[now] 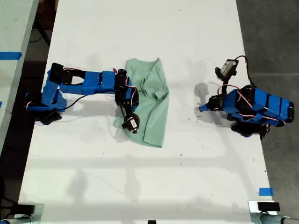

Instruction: Fold t shirt

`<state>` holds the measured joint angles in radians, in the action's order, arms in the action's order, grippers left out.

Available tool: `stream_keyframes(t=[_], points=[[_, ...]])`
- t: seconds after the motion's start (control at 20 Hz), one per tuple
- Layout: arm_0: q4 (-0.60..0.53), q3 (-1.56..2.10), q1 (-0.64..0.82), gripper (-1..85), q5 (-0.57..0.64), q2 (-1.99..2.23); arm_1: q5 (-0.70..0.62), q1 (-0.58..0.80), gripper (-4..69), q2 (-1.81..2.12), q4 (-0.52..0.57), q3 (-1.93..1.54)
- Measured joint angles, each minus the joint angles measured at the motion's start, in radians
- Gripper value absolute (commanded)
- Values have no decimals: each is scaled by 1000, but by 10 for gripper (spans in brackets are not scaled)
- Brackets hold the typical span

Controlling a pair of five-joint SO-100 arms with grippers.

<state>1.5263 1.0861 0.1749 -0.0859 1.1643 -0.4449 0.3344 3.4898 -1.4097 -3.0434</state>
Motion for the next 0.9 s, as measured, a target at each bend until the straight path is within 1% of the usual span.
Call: stream_keyframes(t=[0.05,0.1,0.35,0.5,0.6,0.75,0.9], points=[[-9,0,0,243,8,-2,0,0,13,0,0,0],[-21,0,0,289,17,-2,0,0,13,0,0,0],[-80,0,-2,283,25,0,0,0,13,0,0,0],[-123,0,-26,294,-41,34,0,0,13,0,0,0],[-152,0,-38,278,-77,43,0,0,13,0,0,0],[-196,0,-40,261,-104,35,0,0,13,0,0,0],[-252,0,-40,261,-120,-77,0,0,13,0,0,0]])
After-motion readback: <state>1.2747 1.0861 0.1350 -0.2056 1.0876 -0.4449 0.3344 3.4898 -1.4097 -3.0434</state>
